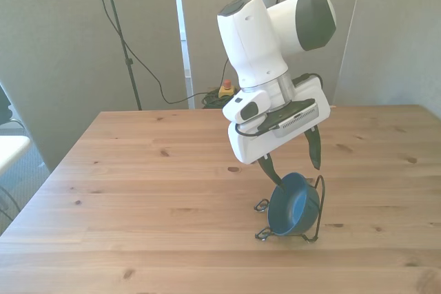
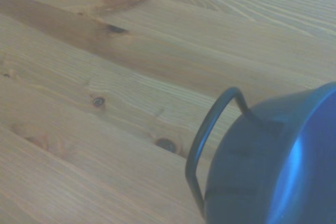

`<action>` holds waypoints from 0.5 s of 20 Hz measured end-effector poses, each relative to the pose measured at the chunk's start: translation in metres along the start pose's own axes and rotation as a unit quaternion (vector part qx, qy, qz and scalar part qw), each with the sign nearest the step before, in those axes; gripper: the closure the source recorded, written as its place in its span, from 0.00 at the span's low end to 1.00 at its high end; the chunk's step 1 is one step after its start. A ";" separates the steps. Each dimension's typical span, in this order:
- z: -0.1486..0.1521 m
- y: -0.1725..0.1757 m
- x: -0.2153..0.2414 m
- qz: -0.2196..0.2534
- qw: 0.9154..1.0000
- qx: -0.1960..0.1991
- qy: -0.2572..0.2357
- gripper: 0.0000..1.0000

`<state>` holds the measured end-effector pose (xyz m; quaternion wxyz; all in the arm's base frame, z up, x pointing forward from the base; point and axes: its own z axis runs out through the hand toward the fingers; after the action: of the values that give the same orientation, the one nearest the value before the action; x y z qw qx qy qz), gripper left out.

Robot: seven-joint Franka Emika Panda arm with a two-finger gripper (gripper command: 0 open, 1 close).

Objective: Unload the bowl

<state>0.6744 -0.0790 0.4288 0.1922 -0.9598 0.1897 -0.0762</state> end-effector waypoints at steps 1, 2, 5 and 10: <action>0.003 0.001 0.000 -0.002 1.000 0.002 -0.003 0.00; 0.005 0.002 0.000 -0.003 1.000 0.003 -0.005 1.00; 0.008 0.004 0.001 -0.004 1.000 0.003 -0.007 1.00; 0.010 0.005 0.002 -0.010 1.000 0.006 -0.009 1.00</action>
<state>0.6769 -0.0811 0.4174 0.1983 -0.9612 0.1780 -0.0710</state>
